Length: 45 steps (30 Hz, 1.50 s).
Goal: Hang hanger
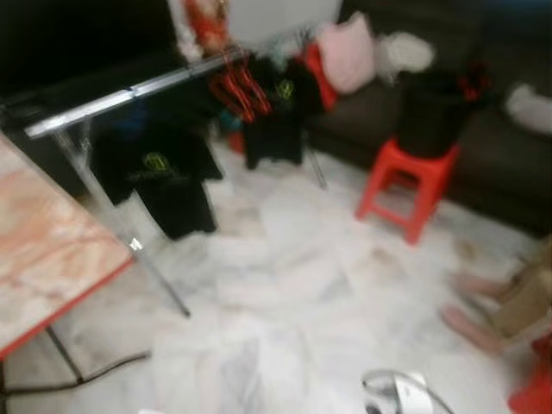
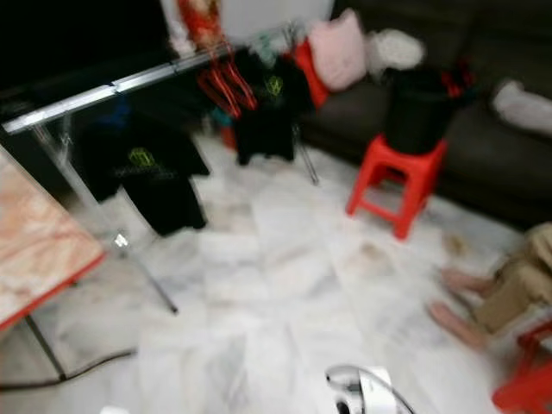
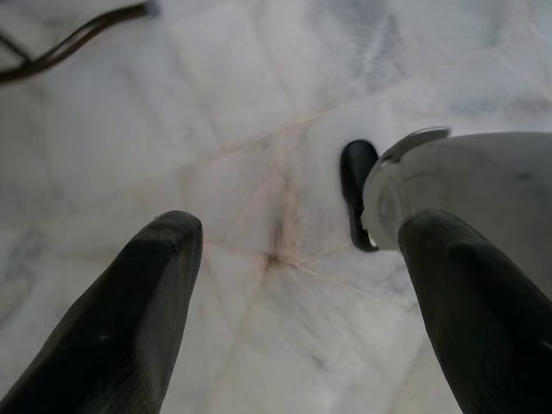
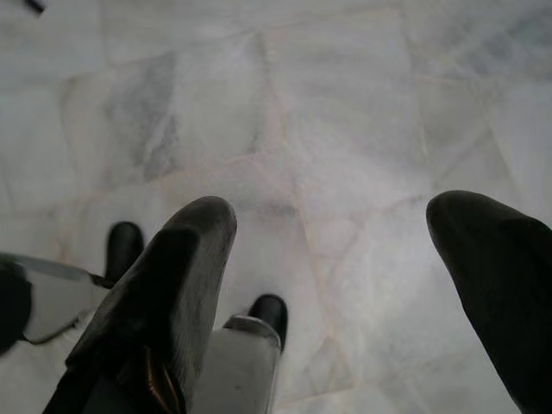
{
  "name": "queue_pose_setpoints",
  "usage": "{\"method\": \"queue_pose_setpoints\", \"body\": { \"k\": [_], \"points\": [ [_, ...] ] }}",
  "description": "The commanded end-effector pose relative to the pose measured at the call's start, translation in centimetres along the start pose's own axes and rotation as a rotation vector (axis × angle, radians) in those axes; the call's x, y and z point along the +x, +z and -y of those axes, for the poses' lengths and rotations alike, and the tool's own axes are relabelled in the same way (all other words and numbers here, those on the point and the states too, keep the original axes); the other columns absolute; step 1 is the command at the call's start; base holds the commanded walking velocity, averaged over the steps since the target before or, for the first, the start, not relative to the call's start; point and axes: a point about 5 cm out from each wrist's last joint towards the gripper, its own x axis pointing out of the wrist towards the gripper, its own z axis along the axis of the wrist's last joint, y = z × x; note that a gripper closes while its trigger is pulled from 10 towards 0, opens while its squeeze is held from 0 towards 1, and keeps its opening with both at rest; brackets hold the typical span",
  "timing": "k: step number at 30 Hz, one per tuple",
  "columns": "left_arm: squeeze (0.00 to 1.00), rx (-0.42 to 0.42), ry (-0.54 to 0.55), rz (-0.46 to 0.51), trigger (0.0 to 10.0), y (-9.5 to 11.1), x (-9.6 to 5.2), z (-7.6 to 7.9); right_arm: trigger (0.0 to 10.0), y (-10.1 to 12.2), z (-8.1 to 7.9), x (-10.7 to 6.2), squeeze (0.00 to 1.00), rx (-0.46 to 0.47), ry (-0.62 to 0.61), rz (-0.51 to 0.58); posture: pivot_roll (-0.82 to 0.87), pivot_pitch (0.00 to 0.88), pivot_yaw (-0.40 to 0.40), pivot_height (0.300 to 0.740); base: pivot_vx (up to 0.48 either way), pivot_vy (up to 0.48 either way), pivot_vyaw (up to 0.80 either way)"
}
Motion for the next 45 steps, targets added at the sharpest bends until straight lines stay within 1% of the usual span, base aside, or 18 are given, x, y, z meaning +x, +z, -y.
{"method": "queue_pose_setpoints", "body": {
  "k": [1,7,28,36,38,41,45],
  "points": [
    [0.00,0.006,0.014,-0.022,10.0,-0.53,-0.19,-0.49,10.0,0.93,-0.69,0.32,0.00,0.004,0.017,0.027,-0.05,0.009,-0.019,0.740,0.000,0.000,0.80],
    [0.00,-0.006,0.010,-0.020,10.0,-0.51,-0.18,-0.35,10.0,1.05,-0.79,0.36,0.00,0.004,0.021,0.029,-0.05,0.011,-0.021,0.740,0.000,0.000,0.80],
    [0.00,0.014,-0.005,-0.015,10.0,-0.22,-0.04,0.00,10.0,1.17,-0.89,0.40,0.00,0.002,0.025,0.032,-0.05,0.000,-0.022,0.740,0.000,0.000,0.80],
    [0.00,0.005,-0.006,-0.008,10.0,-0.18,-0.04,0.06,10.0,1.24,-0.83,0.41,0.00,-0.003,0.023,0.032,-0.06,0.000,-0.025,0.740,0.000,0.000,0.80],
    [0.00,0.008,-0.008,-0.008,10.0,-0.18,-0.04,0.10,10.0,1.23,-0.82,0.41,0.00,0.002,0.023,0.033,-0.06,0.000,-0.025,0.740,0.000,0.000,0.61],
    [0.00,0.010,-0.008,-0.009,10.0,-0.19,-0.03,0.13,10.0,1.20,-0.78,0.39,0.00,0.011,0.020,0.034,-0.06,0.000,-0.025,0.740,0.000,0.000,0.00],
    [0.00,0.013,-0.013,-0.005,10.0,-0.13,-0.02,0.18,10.0,1.25,-0.72,0.39,0.00,-0.003,0.016,0.037,-0.06,0.000,-0.025,0.740,0.000,0.000,0.00]
  ]
}}
